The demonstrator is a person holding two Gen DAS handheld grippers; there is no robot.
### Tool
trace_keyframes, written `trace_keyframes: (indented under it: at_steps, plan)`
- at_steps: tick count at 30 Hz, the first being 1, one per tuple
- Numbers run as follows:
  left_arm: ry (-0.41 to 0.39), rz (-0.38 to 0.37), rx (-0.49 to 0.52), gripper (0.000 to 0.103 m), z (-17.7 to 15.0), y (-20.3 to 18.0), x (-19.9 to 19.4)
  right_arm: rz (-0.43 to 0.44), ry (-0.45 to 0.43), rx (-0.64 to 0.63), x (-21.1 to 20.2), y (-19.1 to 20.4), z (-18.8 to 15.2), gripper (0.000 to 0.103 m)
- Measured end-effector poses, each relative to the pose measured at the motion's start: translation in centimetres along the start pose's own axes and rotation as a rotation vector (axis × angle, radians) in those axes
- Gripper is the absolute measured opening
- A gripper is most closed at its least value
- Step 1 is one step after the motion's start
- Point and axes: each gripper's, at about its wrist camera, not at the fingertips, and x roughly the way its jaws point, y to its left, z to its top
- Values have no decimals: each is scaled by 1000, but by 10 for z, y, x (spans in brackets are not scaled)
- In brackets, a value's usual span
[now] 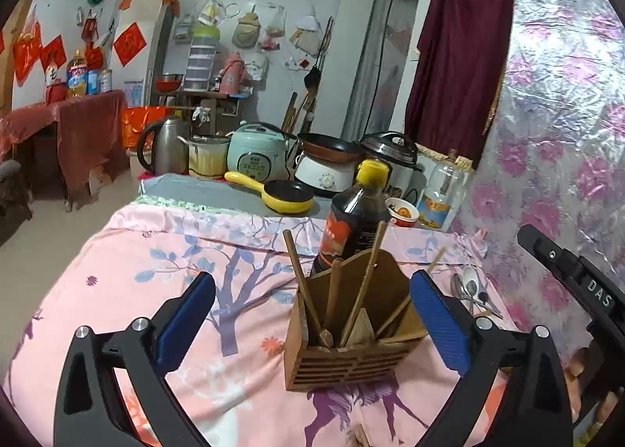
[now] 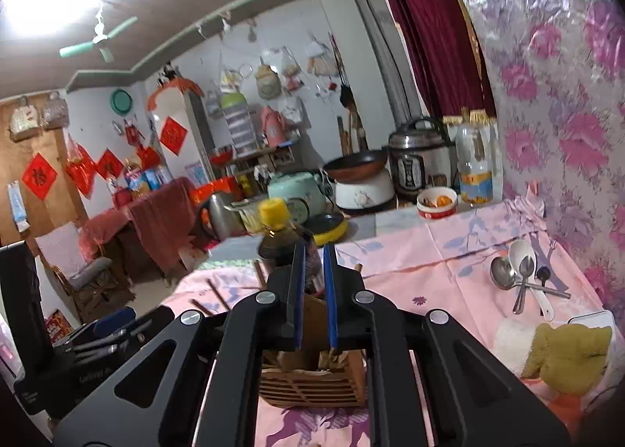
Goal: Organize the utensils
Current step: 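Open both tools over the holder and pull them away, then move both tools back over the last two chopsticks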
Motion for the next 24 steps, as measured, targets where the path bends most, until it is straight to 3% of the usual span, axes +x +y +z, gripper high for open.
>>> trace_keyframes:
  at_steps: [3, 5, 8, 13, 15, 18, 21, 24]
  plan:
    - [-6, 27, -1, 98, -13, 1, -21, -6, -8, -12, -28, 4, -19, 21]
    - [13, 46, 12, 98, -31, 2, -32, -19, 1, -14, -47, 3, -40, 44]
    - [91, 91, 10, 98, -80, 7, -40, -34, 56, -4, -69, -5, -82, 64]
    - [303, 36, -6, 98, -176, 16, -45, -93, 247, 1, -91, -26, -167, 64]
    - [384, 28, 69, 98, -215, 6, -51, -134, 339, 3, -96, -41, -200, 64]
    - [423, 18, 215, 98, -250, -13, -66, -144, 392, 48, -101, -56, -217, 64]
    - [396, -25, 361, 98, -267, -39, -84, -134, 370, 93, -106, -64, -215, 64]
    - [398, -79, 451, 98, -279, -60, -85, -117, 403, 162, -101, -76, -218, 64]
